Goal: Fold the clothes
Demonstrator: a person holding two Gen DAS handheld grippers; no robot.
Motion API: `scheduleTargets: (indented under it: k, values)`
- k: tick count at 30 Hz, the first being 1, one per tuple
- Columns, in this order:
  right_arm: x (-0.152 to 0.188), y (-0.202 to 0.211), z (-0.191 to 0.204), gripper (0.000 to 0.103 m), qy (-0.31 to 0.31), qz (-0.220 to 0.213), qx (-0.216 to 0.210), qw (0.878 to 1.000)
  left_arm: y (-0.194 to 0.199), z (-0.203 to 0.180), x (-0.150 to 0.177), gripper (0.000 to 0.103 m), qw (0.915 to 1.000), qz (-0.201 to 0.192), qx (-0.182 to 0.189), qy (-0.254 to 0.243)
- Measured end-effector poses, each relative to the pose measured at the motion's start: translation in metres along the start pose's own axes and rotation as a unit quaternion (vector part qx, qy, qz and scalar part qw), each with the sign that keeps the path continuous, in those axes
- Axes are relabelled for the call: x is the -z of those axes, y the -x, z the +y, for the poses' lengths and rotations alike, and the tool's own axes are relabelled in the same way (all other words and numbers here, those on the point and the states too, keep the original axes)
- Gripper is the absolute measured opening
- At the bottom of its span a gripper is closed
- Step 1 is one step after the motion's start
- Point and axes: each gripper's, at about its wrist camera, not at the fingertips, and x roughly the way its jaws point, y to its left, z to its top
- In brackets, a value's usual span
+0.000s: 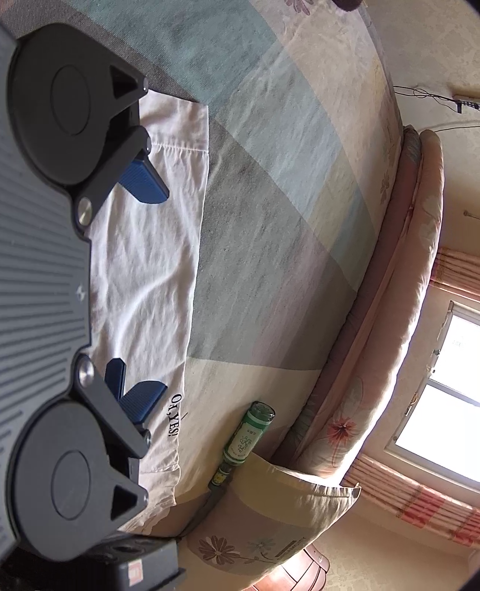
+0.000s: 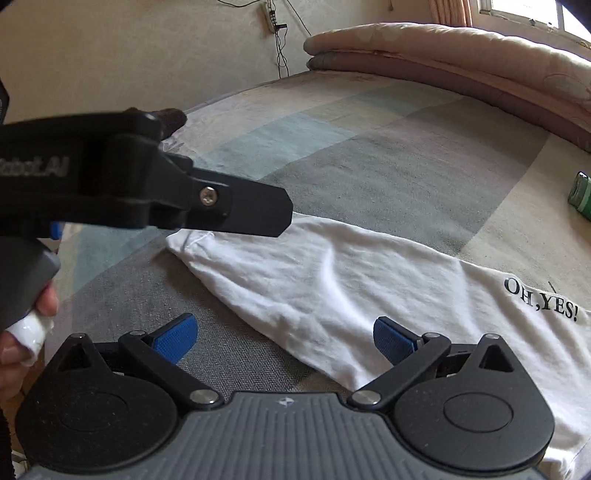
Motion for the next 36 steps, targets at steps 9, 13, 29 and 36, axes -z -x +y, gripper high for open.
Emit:
scheduleTargets:
  k: [9, 13, 29, 36]
  values:
    - [0.001, 0.005, -0.006, 0.103, -0.033, 0.001, -0.073, 0.997, 0.008, -0.001, -0.002, 0.101, 0.9999, -0.003, 0.011, -0.005]
    - [0.012, 0.054, -0.047, 0.103, -0.082, -0.028, 0.011, 0.996, 0.011, -0.005, -0.003, 0.102, 0.9998, -0.01, 0.015, -0.009]
    - [0.06, 0.083, -0.11, 0.103, -0.22, 0.024, 0.023, 0.975, -0.008, -0.013, 0.001, 0.102, 0.9998, 0.016, 0.007, -0.009]
    - [0.051, 0.078, -0.13, 0.103, -0.263, -0.032, 0.06, 0.962, -0.002, -0.013, 0.001, 0.102, 0.9999, 0.008, 0.008, -0.013]
